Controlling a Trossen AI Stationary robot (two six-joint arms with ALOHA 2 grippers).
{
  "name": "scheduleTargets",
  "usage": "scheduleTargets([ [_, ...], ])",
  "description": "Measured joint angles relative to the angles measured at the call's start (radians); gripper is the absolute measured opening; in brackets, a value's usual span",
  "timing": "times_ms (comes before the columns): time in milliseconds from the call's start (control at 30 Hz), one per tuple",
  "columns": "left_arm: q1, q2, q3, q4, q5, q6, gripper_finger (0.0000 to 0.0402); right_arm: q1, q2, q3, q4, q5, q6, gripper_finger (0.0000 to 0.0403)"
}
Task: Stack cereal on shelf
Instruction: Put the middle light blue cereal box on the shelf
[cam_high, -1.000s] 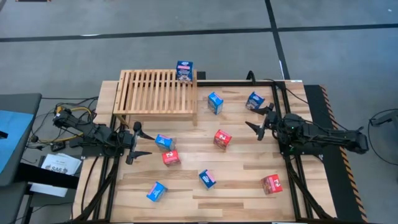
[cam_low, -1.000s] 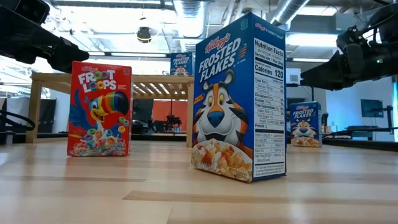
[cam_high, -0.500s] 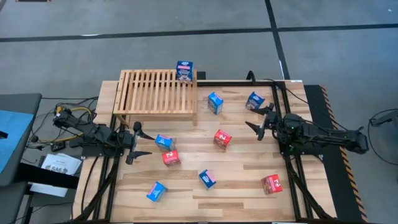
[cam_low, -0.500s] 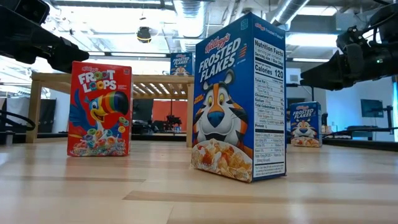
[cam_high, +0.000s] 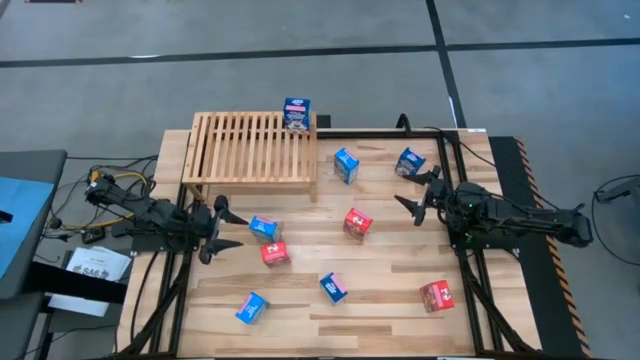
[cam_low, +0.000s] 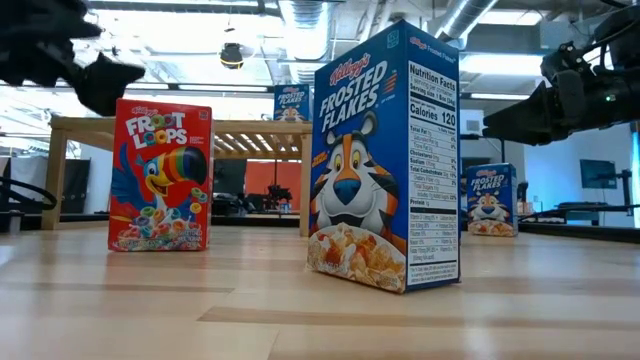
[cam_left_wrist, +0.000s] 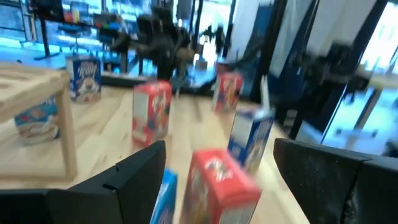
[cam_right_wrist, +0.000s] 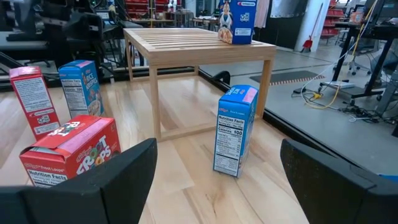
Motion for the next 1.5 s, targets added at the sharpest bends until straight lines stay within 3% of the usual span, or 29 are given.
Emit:
scheduleTargets([
  [367, 0.000, 0.000, 0.002, 0.112, -0.012, -0.079, 0.0289, 0.000, 0.000, 0.000, 0.000, 0.000, 0.000, 0.0364],
  [600, 0.000, 0.000, 0.003, 0.163, -0.258, -0.126, 0.0289, 0.000, 0.000, 0.000, 0.000, 0.000, 0.000, 0.0364],
  [767, 0.000, 0.006, 0.018, 0.195, -0.272, -0.098, 0.0289, 0.000, 0.000, 0.000, 0.000, 0.000, 0.000, 0.0364],
  [933, 0.000, 0.081, 0.119, 0.174, -0.279, -0.013, 0.0289, 0.000, 0.000, 0.000, 0.000, 0.000, 0.000, 0.0364],
  [1100, 0.000, 0.227, 0.251, 0.049, -0.284, 0.043, 0.0289, 0.000, 0.000, 0.000, 0.000, 0.000, 0.000, 0.0364],
  [1367, 0.000, 0.477, 0.474, -0.321, -0.292, -0.005, 0.0289, 0.000, 0.000, 0.000, 0.000, 0.000, 0.000, 0.0364],
  [1500, 0.000, 0.570, 0.543, -0.402, -0.298, 0.033, 0.0289, 0.000, 0.000, 0.000, 0.000, 0.000, 0.000, 0.0364],
])
